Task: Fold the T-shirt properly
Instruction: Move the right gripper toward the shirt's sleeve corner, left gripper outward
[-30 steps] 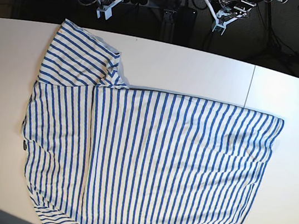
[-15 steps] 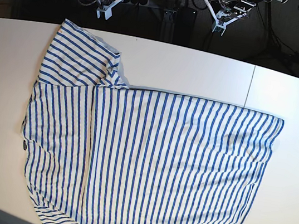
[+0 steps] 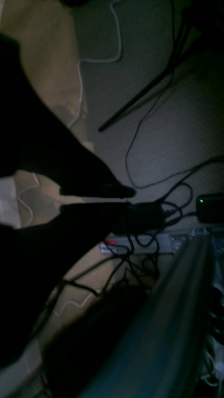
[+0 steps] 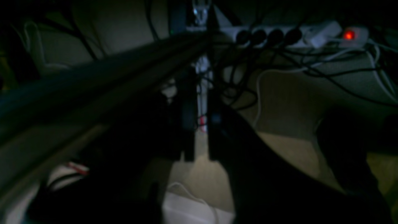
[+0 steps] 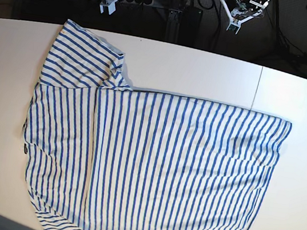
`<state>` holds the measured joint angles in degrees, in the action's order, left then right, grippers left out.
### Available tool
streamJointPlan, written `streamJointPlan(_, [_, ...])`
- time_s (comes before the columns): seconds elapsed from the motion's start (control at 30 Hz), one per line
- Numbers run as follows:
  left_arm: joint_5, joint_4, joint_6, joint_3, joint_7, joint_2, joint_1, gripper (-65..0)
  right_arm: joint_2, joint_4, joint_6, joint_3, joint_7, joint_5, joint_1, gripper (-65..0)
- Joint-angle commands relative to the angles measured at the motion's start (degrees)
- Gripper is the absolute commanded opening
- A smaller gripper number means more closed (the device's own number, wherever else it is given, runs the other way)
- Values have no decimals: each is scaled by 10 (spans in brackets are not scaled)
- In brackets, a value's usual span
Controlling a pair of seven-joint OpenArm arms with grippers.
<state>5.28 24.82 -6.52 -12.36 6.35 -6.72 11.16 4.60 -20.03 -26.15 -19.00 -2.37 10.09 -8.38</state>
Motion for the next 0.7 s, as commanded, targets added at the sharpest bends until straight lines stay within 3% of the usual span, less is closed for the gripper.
streamJointPlan(0.0, [0, 21, 9, 1, -5, -7, 13, -587, 11, -16, 16, 0, 4, -13, -16, -573])
streamJointPlan(0.17, [0, 109, 9, 1, -5, -32, 73, -587, 36, -90, -3, 8, 4, -57, -87, -573])
streamJointPlan(0.33, [0, 203, 9, 2, -4, -52, 129, -587, 67, -182, -7, 59, 2, -99, -165, -573])
streamJointPlan(0.5, [4, 297, 6, 51, 0, -69, 183, -587, 103, -290, -7, 97, -6, -153, -242, -573])
streamJointPlan(0.67, [48, 406, -56, 115, 36, -94, 235, -587, 144, -404, -7, 98, -23, -204, -313, -573])
